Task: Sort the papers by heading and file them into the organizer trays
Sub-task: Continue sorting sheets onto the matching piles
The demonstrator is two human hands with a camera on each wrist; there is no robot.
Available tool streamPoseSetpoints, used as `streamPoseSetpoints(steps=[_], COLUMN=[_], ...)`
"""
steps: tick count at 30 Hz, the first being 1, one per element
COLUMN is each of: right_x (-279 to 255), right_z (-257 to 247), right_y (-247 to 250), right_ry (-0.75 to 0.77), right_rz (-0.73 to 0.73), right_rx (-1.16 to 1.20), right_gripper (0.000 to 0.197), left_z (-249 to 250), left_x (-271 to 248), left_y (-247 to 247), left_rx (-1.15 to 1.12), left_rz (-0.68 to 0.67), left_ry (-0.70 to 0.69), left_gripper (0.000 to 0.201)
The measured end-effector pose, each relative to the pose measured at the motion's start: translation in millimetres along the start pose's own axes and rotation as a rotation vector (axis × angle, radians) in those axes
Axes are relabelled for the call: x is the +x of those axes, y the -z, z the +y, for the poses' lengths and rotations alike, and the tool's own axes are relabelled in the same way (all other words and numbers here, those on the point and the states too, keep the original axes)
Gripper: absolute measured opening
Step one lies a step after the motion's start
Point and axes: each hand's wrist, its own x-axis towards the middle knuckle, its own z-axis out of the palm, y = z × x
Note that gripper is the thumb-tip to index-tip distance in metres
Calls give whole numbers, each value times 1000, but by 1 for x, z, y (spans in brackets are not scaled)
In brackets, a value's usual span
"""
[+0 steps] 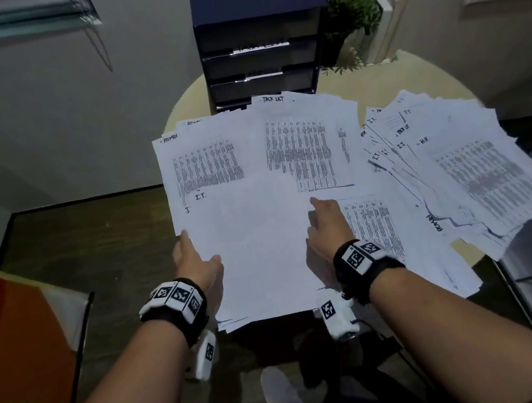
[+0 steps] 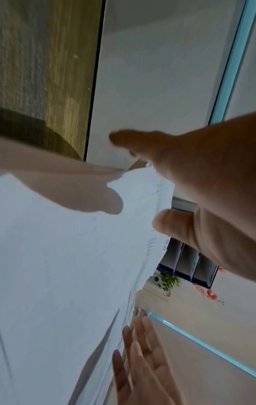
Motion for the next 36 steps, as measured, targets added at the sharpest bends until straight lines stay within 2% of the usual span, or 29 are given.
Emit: streamPoseSetpoints(steps=[4, 9, 11, 16, 19, 23, 26, 29, 32, 34, 36], right_x=[-1, -3, -4, 3, 23, 63, 101, 134, 150, 155, 160], right_z=[11, 44, 63, 124, 167, 216, 258, 296, 318, 329, 338], right_y=[45, 125, 157, 234, 275, 316, 334, 346, 359, 368, 373], right_ry=[15, -79, -125, -246, -277, -300, -296, -286, -281, -342, -396], right_rz=[75, -9, -32, 13, 26, 27, 40, 53, 133, 169, 142], right_rx=[8, -171, -175, -179, -189, -244, -244, -189, -185, -165, -117], right_gripper=[46, 41, 42, 43, 45, 47, 47, 51, 57, 65, 75], left_z=[28, 93, 120, 177, 208, 244, 266, 279, 284, 282, 276], left_x=[3, -9, -14, -23, -25, -25, -23, -16, -15, -14, -9], left_y=[-10, -27, -39, -86, -126, -192, -239, -281, -313, -329, -339], left_rx=[173, 233, 260, 311, 273, 93, 64, 201, 587, 727, 762], left_rz=[-16, -52, -73, -152, -247, -412, -430, -358, -249, -180, -180], left_ry=[-48, -195, -263, -385, -420, -368, -276, -250, -292, -218, -167], left_gripper=[90, 90, 89, 91, 88, 82, 76, 78, 82, 87, 95])
